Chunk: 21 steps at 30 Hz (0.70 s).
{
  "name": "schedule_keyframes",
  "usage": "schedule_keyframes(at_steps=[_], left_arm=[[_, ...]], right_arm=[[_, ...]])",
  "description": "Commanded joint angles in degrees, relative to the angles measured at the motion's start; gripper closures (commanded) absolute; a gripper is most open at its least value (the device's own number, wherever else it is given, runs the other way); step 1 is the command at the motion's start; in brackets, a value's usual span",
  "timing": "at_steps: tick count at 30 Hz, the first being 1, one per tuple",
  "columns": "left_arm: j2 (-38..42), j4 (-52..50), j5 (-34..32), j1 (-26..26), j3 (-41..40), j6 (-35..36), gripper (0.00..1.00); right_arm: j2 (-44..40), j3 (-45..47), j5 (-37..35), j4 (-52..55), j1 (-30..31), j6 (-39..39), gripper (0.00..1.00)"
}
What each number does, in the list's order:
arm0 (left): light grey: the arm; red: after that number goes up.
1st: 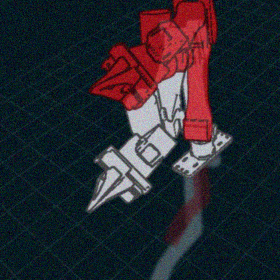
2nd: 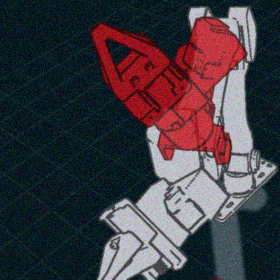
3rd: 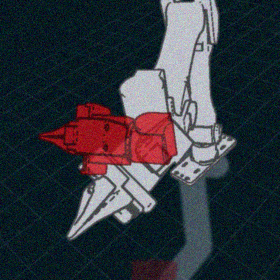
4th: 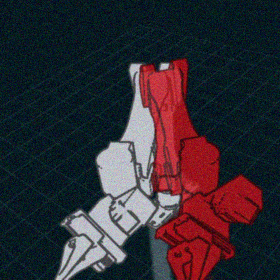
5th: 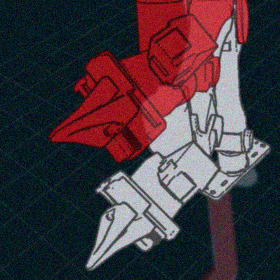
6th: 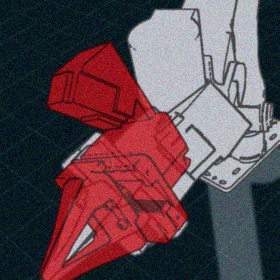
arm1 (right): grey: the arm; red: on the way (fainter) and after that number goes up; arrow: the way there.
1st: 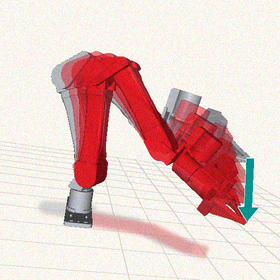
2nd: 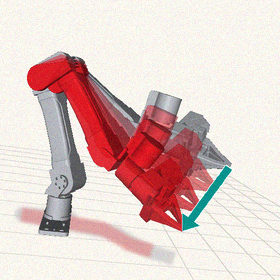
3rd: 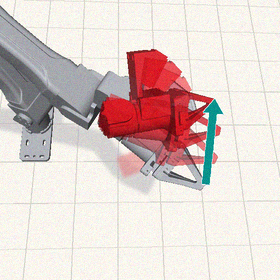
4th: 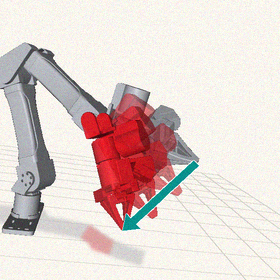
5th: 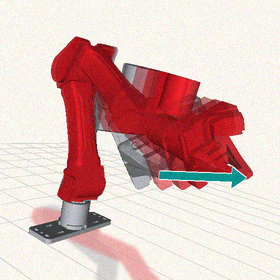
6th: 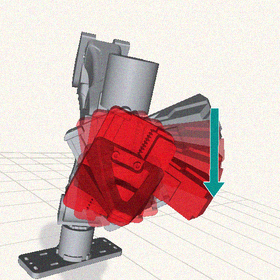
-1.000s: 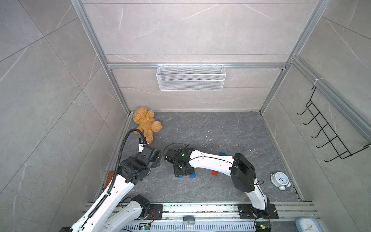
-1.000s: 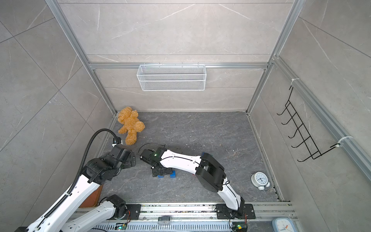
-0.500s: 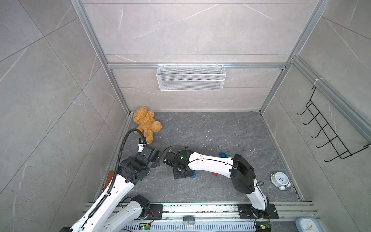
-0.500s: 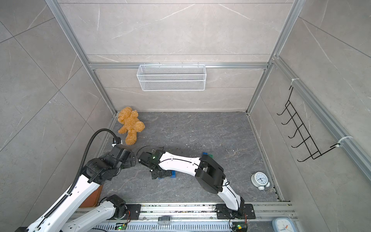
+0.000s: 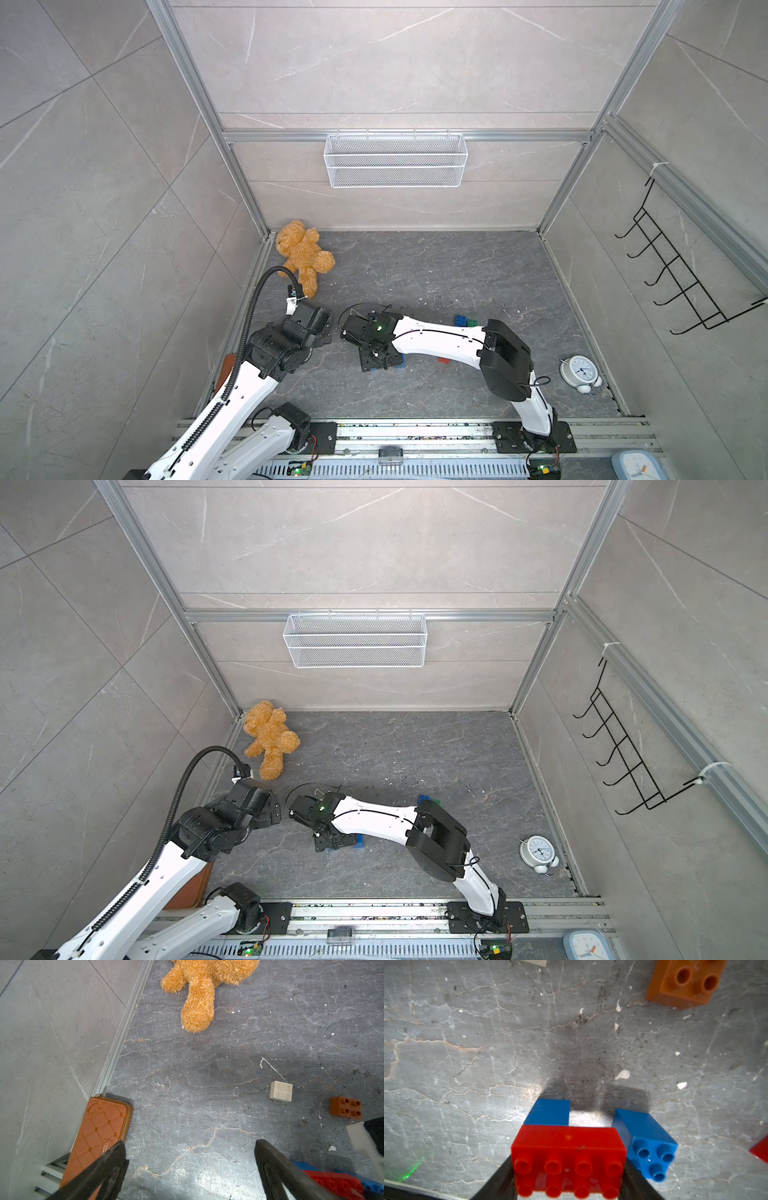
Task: Assemble the letter h with lego
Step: Assemble the lego brick with the lego brick.
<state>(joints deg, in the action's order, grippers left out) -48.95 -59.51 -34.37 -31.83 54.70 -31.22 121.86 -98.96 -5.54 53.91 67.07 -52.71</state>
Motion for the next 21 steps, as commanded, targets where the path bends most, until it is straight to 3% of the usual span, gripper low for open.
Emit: schedule_keyframes(at_steps=[1,9,16,21], left_arm=[[0.3,0.9,-0.3,0.3,0.0,1.0,0.02],[0.4,0.9,-0.4,0.2,0.0,1.0,0.02],[0.6,0.9,-0.4,0.3,0.0,1.1,0.02],[1.3,0.7,-0.9,0.3,0.0,0.9,0.02]], right_arm=[[2.8,0.6,0.5,2.4,0.2,1.8,1.00],[9.1,-5.6,-0.5,8.2,0.4,0.6,1.00],[9.6,-16.4,-1.4,15.3,2.2,-2.9,1.00],[5.7,-15.1,-2.2,13.6,1.1,-4.1,1.00]])
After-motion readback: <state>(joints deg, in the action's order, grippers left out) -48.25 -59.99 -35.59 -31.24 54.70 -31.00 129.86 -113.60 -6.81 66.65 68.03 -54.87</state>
